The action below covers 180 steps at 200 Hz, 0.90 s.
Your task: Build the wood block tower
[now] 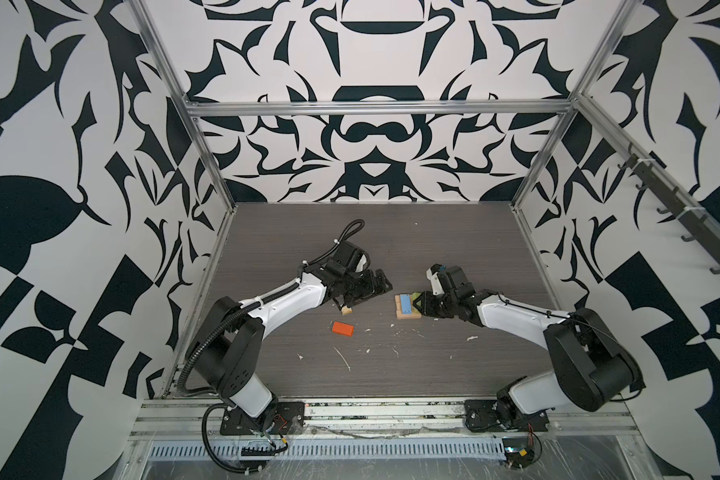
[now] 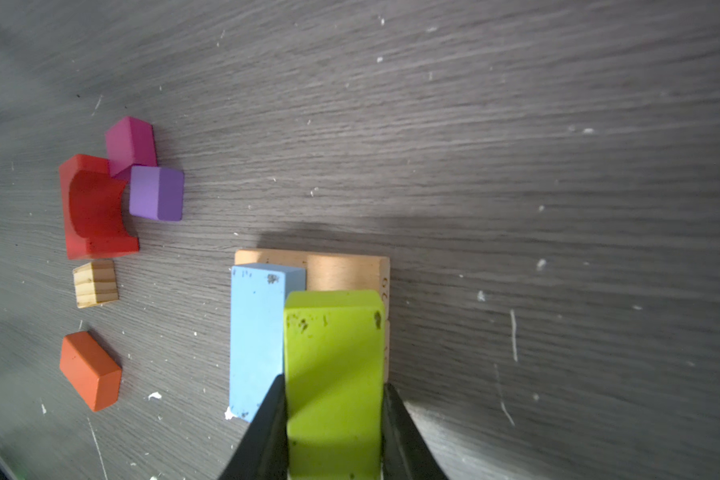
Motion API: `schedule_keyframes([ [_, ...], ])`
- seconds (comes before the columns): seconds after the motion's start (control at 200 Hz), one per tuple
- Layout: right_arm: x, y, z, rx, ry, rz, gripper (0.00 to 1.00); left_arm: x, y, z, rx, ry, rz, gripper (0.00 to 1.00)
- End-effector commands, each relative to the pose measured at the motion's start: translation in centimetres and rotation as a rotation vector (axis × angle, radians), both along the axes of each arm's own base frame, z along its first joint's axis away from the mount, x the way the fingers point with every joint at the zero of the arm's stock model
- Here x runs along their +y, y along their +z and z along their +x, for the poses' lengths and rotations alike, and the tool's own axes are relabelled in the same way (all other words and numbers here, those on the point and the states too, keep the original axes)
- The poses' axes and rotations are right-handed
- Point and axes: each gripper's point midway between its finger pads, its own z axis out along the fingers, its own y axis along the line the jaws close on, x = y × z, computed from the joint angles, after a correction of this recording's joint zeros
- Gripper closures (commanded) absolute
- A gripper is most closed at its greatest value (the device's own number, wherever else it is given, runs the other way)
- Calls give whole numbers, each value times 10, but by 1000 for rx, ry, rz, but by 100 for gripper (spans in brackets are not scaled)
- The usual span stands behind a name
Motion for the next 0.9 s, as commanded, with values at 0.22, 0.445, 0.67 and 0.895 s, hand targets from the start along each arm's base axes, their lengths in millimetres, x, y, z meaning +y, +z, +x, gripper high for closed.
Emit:
schedule_keyframes([
  [0.22,7,13,11,-36,2,34,66,-7,6,3,-8,-6,-16,7],
  [0.445,9,14,12,-34,6,38,66,-7,5,3,-6,-6,-15,7],
  [0.67,9,14,12,-30,9,41,61,-7,5,3,-6,-6,-14,7],
  [0.895,10,17,12,-33,10,44,56,-7,5,3,-6,-7,-15,7],
])
